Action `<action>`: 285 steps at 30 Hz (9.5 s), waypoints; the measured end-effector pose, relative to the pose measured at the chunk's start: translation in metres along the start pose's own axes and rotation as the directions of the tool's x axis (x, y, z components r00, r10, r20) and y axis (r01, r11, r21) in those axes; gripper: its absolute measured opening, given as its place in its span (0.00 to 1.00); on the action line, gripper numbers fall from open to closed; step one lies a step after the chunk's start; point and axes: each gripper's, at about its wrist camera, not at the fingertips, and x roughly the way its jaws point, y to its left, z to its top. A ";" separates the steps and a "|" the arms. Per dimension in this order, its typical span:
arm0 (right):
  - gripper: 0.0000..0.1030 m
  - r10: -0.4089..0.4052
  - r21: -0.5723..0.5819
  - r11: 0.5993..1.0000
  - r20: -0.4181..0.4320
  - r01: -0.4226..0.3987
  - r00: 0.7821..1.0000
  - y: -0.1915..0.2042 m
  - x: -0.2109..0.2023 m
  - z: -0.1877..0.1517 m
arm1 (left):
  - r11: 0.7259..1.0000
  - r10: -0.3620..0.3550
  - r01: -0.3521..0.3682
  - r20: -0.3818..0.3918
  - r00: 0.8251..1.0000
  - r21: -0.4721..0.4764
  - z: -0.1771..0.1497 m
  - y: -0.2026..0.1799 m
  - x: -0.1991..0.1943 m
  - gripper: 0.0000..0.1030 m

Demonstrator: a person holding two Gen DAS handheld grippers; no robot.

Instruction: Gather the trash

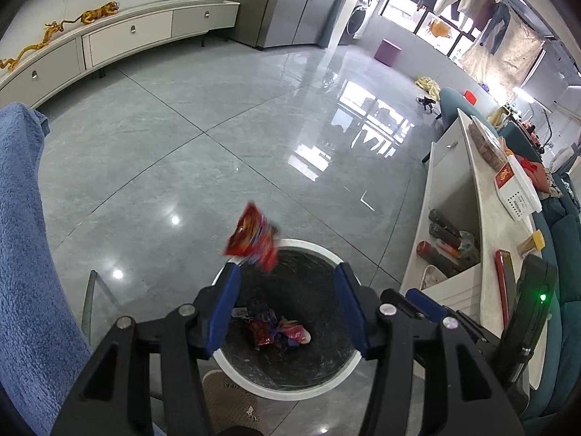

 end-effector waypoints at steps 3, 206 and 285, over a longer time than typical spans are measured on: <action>0.42 0.000 -0.002 1.000 0.007 0.000 1.000 0.003 -0.004 -0.002 | 1.000 -0.022 0.022 0.005 1.000 0.003 -0.002 0.002 -0.007 0.51; 0.54 0.306 -0.535 0.727 -0.311 -0.431 0.900 0.467 0.023 -0.110 | 0.577 0.725 -0.462 0.162 0.669 -0.674 -0.189 0.446 -0.341 0.51; 0.46 0.029 0.037 0.999 -0.035 -0.028 0.999 0.027 -0.003 0.015 | 1.000 0.005 -0.003 0.109 0.994 -0.011 -0.002 0.009 -0.055 0.45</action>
